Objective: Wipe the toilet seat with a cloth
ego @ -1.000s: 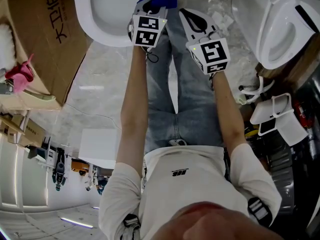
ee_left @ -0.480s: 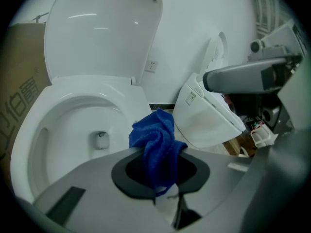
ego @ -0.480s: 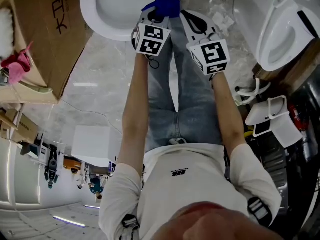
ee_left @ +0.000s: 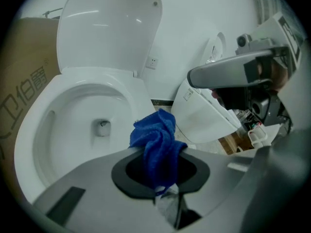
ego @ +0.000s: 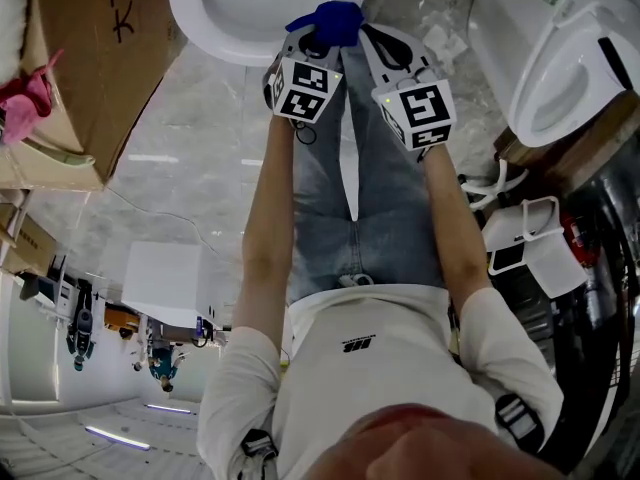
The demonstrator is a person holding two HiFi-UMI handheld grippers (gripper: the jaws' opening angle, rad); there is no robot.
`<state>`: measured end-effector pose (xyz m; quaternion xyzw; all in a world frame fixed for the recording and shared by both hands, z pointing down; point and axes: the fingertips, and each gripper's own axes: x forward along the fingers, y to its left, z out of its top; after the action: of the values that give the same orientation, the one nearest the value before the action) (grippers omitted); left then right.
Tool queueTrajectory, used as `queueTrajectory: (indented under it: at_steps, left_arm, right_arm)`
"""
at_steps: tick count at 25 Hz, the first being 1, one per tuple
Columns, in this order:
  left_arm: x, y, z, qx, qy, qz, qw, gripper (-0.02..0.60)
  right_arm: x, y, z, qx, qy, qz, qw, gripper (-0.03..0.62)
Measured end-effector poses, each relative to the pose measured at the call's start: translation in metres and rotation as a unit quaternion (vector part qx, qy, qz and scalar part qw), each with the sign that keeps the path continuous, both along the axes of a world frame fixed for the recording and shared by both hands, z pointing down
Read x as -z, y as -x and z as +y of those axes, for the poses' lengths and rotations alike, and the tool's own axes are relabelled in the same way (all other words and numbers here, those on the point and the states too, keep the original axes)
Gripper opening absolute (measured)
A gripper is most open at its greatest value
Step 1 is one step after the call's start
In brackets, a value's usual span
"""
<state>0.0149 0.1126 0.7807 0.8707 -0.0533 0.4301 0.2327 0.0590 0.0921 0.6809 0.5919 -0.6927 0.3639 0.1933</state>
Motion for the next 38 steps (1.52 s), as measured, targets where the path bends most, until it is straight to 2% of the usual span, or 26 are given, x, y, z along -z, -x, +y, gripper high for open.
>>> queueTrajectory:
  at_steps: [19, 32, 38]
  left_arm:
    - [-0.002, 0.085, 0.002, 0.062, 0.000, -0.031, 0.9976, 0.075]
    - [-0.004, 0.127, -0.026, 0.135, -0.003, -0.044, 0.9899, 0.075]
    - [-0.004, 0.145, -0.040, 0.176, -0.008, -0.047, 0.9833, 0.075]
  right_arm:
    - [-0.006, 0.057, 0.002, 0.107, 0.025, -0.019, 0.994, -0.005]
    - [-0.013, 0.085, -0.014, 0.174, 0.042, -0.033, 0.983, -0.005]
    - [-0.013, 0.101, -0.024, 0.206, 0.047, -0.036, 0.977, -0.005]
